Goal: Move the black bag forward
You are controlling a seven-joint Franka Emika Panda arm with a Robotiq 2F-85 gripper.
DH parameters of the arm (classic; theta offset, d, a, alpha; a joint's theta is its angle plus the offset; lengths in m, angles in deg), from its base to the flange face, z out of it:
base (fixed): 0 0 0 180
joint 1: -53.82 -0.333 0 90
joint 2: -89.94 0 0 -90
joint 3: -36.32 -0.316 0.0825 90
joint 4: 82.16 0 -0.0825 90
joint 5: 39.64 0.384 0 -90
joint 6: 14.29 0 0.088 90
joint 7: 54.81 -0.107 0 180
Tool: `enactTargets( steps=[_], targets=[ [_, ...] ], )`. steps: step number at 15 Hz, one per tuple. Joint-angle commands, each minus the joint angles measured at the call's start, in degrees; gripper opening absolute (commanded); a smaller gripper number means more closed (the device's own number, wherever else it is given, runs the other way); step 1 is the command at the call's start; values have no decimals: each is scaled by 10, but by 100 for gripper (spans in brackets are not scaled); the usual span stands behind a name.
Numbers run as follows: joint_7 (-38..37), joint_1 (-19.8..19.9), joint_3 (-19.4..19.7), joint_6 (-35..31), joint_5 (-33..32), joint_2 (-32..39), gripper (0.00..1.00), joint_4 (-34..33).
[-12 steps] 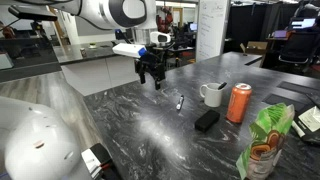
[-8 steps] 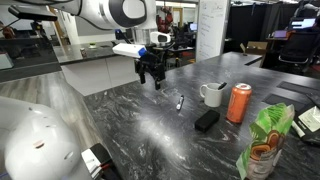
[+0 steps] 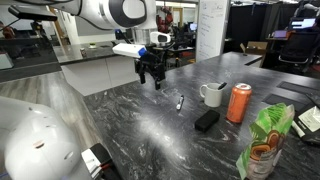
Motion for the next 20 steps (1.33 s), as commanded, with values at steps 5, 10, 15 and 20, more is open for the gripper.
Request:
enactTargets(
  steps=[5, 10, 15, 20],
  targets=[
    [-23, 31, -3, -17, -45, -27, 100, -6],
    [-17, 67, 27, -73, -103, -21, 100, -28],
    [-5, 109, 32, -122, -226, 66, 100, -50],
    [-16, 112, 39, -114, -296, 78, 100, -48]
  ],
)
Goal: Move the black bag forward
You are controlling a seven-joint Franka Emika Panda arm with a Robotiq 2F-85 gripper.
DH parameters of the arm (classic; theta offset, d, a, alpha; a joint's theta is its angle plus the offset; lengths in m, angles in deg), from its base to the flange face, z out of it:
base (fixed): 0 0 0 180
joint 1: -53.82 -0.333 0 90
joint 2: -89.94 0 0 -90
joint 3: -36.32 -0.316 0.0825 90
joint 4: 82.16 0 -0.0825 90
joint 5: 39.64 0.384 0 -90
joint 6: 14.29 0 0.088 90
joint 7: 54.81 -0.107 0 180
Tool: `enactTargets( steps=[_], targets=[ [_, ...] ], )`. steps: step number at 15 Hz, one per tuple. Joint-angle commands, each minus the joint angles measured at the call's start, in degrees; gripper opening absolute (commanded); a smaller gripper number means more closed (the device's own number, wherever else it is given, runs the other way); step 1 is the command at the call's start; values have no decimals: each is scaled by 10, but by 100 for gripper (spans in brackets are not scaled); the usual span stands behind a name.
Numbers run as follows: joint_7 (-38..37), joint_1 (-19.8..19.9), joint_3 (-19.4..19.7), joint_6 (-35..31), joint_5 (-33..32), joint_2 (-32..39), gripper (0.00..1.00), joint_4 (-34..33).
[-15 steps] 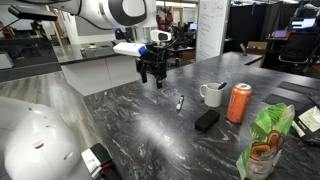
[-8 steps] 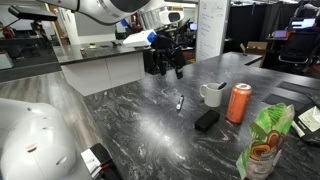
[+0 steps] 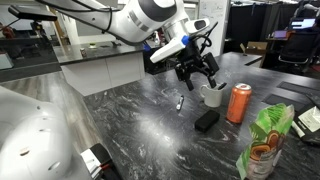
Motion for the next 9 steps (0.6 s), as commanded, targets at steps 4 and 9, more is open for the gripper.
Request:
enactTargets(
  steps=[4, 9],
  targets=[
    [13, 1, 5, 1, -1, 12, 100, -14],
    [31, 20, 13, -4, -49, 8, 100, -45]
  ],
)
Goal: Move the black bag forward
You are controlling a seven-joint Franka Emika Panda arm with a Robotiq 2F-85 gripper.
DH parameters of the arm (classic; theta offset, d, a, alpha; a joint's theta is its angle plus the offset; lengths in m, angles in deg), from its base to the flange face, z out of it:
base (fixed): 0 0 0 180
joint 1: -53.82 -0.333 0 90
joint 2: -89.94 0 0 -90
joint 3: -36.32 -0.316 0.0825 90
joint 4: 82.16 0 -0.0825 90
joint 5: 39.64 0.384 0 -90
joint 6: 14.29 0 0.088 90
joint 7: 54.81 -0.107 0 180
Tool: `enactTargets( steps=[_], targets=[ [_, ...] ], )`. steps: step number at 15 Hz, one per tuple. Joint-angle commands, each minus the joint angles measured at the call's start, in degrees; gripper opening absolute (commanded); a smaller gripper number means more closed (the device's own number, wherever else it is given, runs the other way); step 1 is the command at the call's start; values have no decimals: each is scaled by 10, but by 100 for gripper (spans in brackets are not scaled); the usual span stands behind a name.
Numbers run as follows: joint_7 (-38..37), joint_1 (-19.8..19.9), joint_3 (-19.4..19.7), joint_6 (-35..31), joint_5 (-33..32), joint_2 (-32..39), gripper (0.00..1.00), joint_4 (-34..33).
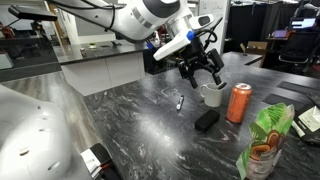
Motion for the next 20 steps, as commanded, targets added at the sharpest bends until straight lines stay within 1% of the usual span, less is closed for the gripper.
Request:
enactTargets(
  steps=[1, 4, 6, 8, 10, 11, 13, 15, 16, 17, 18, 19, 20],
  targets=[
    [28, 23, 10, -5, -64, -1, 100, -38],
    [69, 31, 47, -32, -136, 12, 100, -79],
    [111, 28, 85, -94, -178, 18, 100, -93],
    [183, 15, 132, -161, -174, 31, 100, -106],
    [283, -4, 181, -222, -128, 48, 100, -117],
    [325, -32, 217, -243, -102, 58, 100, -121],
    [417, -79, 271, -240, -28, 74, 100, -134],
    [509, -117, 310, -213, 44, 88, 100, -148],
    [544, -130, 325, -200, 68, 98, 100, -156],
    [586, -92, 300, -206, 103, 122, 100, -158],
    [605, -87, 301, -207, 110, 139, 100, -165],
    [616, -71, 294, -214, 108, 163, 100, -172],
    [607, -52, 285, -227, 94, 188, 100, -180]
  ],
)
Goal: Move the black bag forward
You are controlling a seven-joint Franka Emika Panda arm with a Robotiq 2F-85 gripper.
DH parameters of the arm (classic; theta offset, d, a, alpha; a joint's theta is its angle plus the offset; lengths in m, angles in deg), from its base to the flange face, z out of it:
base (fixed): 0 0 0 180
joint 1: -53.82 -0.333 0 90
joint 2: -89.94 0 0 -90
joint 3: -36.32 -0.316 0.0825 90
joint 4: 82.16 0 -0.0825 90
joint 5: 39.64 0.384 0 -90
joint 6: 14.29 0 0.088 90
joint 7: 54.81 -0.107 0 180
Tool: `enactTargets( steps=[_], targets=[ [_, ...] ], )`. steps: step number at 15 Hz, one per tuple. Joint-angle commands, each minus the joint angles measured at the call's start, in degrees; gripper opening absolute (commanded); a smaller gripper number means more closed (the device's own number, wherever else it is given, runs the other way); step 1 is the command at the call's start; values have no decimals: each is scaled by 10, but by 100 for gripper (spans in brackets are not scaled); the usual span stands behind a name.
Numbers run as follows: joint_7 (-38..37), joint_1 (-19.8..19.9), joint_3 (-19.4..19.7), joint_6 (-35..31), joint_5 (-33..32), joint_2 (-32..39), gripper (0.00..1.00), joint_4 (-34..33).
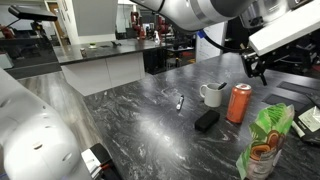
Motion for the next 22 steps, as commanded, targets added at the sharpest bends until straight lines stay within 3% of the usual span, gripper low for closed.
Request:
enactTargets(
  steps=[1, 2, 3, 6, 10, 16, 22],
  targets=[
    [1, 69, -33, -30, -20, 107, 100, -48],
    [-11, 83, -38, -44, -28, 124, 100, -53],
    [10, 81, -53, -20, 0, 67, 100, -20],
    [-1, 105, -62, -39, -11, 113, 100, -38],
    [-2, 106, -64, -39, -12, 118, 100, -46],
    [29, 116, -107, -40, 49, 154, 100, -80],
    [30, 136, -121, -53, 53, 180, 100, -97]
  ],
)
